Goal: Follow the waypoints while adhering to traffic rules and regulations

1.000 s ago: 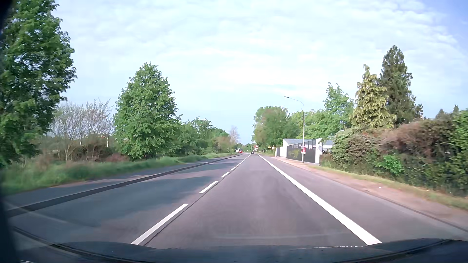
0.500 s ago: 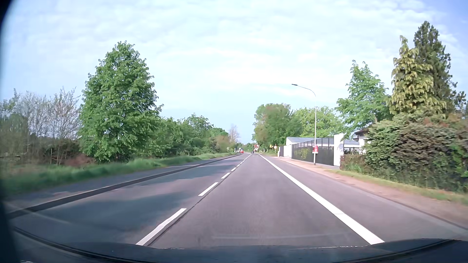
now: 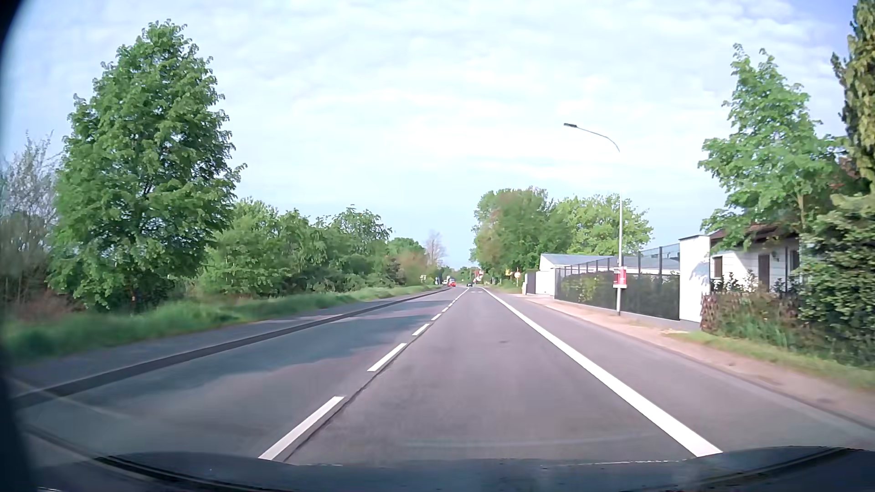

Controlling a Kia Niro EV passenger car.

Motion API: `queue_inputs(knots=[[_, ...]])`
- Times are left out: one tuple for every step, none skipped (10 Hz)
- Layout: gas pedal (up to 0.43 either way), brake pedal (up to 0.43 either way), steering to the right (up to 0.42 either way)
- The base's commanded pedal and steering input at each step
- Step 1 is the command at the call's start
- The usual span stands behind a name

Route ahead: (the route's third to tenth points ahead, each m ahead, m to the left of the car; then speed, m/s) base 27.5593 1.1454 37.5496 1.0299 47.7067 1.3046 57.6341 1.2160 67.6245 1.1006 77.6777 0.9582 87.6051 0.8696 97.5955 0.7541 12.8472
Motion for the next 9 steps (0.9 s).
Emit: queue_inputs(knots=[[0.020, 0.000, 0.001], [0.020, 0.000, 0.001], [0.020, 0.000, 0.001], [0.028, 0.000, 0.001], [0.028, 0.000, 0.001], [0.039, 0.000, 0.001], [0.039, 0.000, 0.001], [0.047, 0.000, 0.001], [0.047, 0.000, 0.001]])
